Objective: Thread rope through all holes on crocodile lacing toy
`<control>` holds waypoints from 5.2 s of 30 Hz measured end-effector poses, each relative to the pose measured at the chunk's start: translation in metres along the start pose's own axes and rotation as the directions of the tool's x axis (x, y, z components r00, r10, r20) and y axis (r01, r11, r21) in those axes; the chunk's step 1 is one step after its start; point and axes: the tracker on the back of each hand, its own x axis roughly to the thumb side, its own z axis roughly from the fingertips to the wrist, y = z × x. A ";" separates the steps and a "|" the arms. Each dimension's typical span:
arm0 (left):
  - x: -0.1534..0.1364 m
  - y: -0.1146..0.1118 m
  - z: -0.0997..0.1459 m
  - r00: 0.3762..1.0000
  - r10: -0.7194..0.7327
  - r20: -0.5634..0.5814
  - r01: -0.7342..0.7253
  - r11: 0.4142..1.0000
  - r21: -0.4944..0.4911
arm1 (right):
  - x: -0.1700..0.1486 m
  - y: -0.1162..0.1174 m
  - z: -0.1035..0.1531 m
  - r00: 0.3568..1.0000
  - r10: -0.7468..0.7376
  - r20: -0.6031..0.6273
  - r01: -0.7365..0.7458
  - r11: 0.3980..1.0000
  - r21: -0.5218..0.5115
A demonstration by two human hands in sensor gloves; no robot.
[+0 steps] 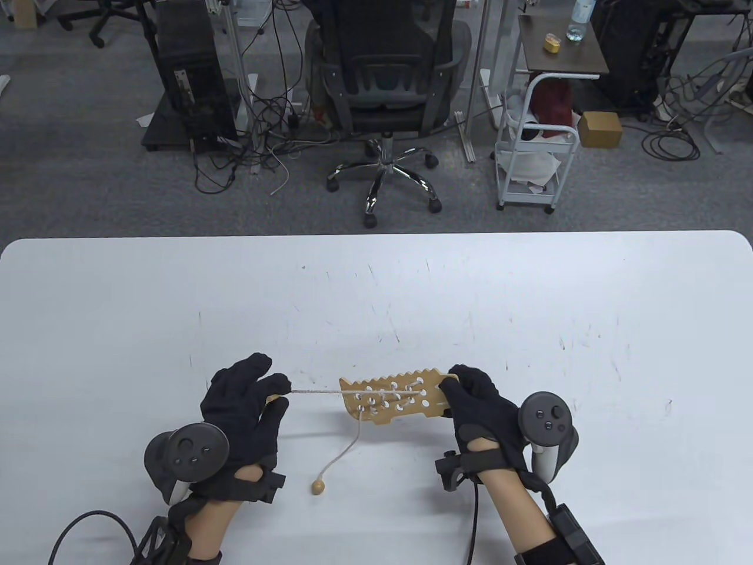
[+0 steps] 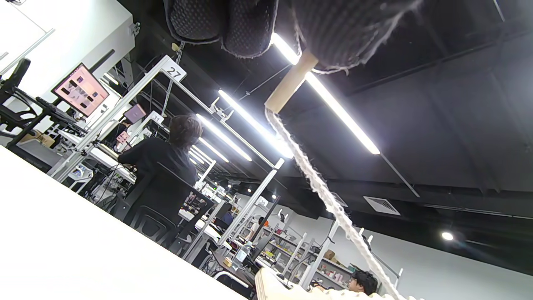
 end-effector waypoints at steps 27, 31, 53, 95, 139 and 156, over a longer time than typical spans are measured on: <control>0.007 -0.008 0.000 0.993 0.111 0.037 -0.109 0.993 -0.053 | 0.002 0.005 0.002 1.000 -0.017 0.022 0.016 1.000 0.017; 0.011 -0.014 0.001 0.992 0.111 0.067 -0.104 0.991 -0.088 | 0.003 0.006 0.003 0.999 -0.016 0.029 0.015 1.000 0.022; 0.051 -0.052 0.014 0.969 0.103 0.225 -0.032 0.954 -0.297 | 0.032 0.028 0.030 0.986 0.020 0.164 -0.033 0.996 0.082; 0.069 -0.053 0.023 0.956 -0.016 0.293 0.049 0.993 -0.107 | 0.050 0.047 0.050 0.945 0.130 0.300 -0.174 0.977 0.124; 0.067 -0.052 0.020 0.954 -0.184 0.238 0.202 0.978 -0.055 | 0.058 0.056 0.060 0.952 -0.035 0.306 -0.052 0.960 0.273; 0.043 -0.015 0.012 0.985 -0.104 0.137 0.098 0.994 0.048 | 0.040 0.040 0.041 0.979 -0.108 0.174 0.068 0.972 0.226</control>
